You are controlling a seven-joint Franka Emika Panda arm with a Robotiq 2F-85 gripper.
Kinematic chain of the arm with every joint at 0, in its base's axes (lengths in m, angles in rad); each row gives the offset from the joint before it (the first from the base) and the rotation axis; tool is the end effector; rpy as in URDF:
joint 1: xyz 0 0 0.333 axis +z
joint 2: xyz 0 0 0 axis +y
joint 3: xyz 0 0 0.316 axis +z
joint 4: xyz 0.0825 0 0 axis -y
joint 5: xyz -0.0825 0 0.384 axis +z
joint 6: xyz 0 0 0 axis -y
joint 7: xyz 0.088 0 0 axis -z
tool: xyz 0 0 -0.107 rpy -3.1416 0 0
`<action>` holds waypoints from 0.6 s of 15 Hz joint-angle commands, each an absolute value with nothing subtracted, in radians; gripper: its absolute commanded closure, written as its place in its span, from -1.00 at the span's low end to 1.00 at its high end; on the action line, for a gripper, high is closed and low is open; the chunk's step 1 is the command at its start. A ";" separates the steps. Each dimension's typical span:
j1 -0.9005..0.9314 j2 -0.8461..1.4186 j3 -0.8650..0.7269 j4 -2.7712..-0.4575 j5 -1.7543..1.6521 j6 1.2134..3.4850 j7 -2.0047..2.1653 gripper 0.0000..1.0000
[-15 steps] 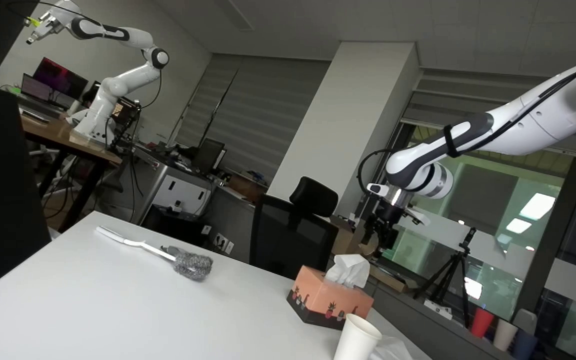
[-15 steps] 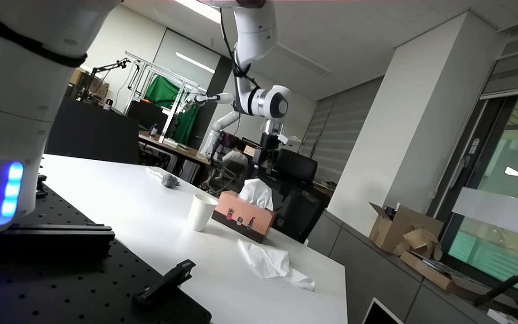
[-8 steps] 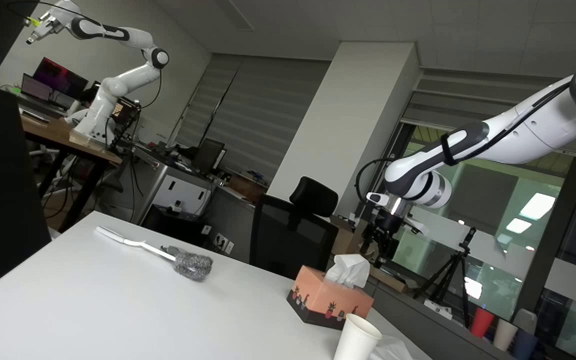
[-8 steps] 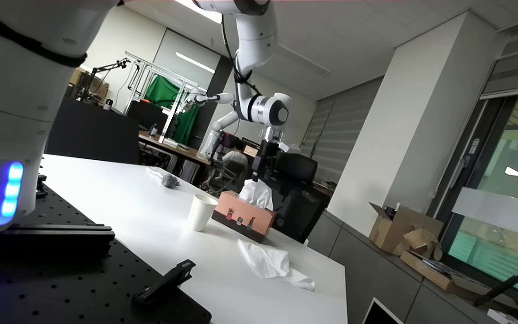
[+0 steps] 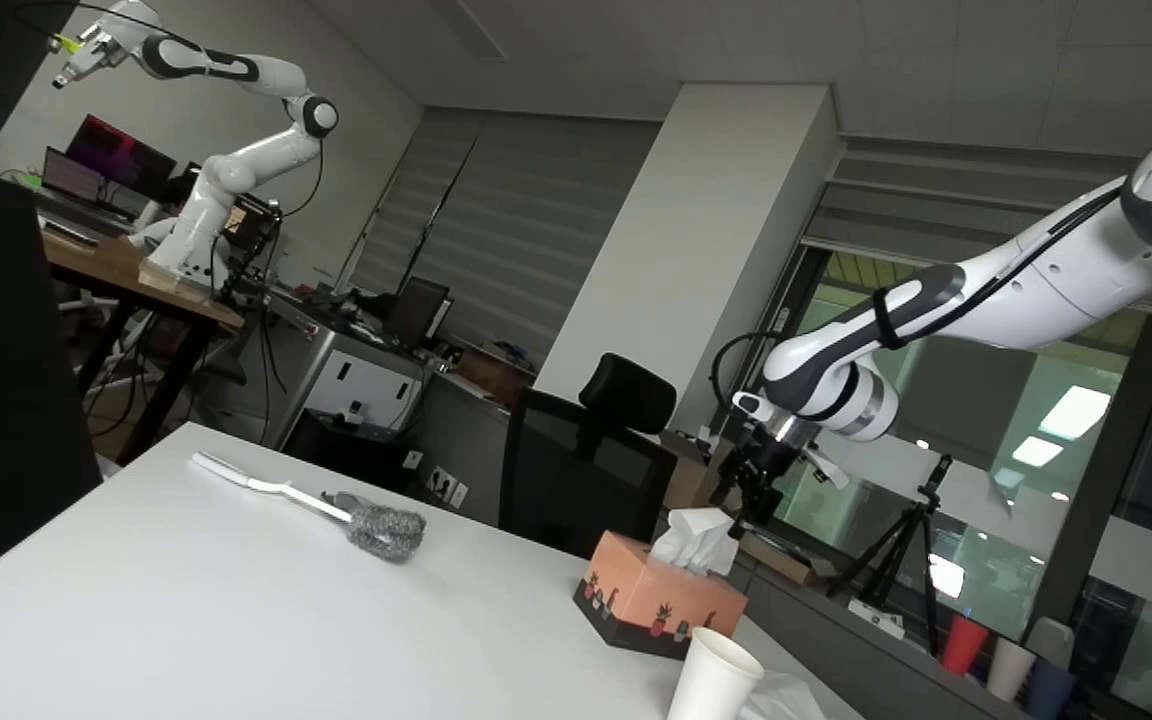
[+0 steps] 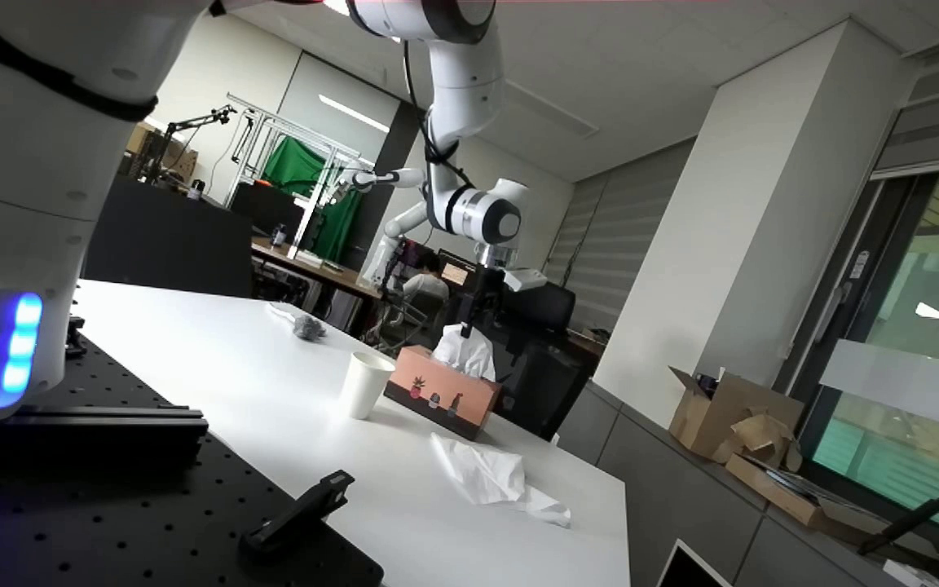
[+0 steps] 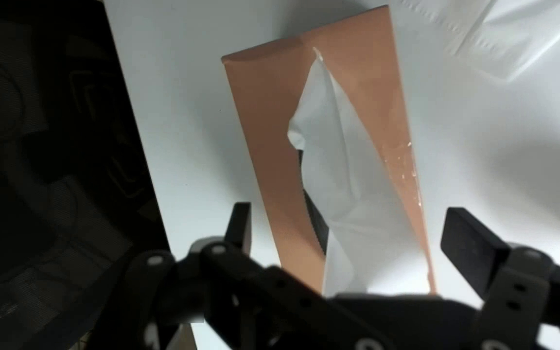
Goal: Pick a tissue from the box and place it on the table
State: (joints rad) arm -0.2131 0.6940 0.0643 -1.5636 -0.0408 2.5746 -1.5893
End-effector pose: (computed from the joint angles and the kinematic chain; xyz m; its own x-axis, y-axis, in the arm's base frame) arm 0.7226 -0.1160 0.2700 0.1199 0.9928 0.0037 0.9426 -0.1151 0.3134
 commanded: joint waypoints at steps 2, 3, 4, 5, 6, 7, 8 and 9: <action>-0.228 0.723 0.089 -1.558 -0.023 2.646 -1.575 -1.00; -0.225 0.729 0.088 -1.557 -0.025 2.658 -1.566 -1.00; -0.224 0.733 0.088 -1.556 -0.026 2.669 -1.560 -1.00; -0.220 0.737 0.086 -1.555 -0.029 2.681 -1.549 -1.00; -0.221 0.739 0.089 -1.555 -0.029 2.696 -1.544 -1.00; -0.221 0.738 0.090 -1.555 -0.028 2.717 -1.535 -1.00; -0.225 0.737 0.095 -1.555 -0.026 2.738 -1.531 -1.00; -0.227 0.733 0.099 -1.557 -0.023 2.766 -1.523 -1.00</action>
State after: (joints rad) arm -0.2151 0.7378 0.0836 -1.5634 -0.0351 2.7121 -1.5628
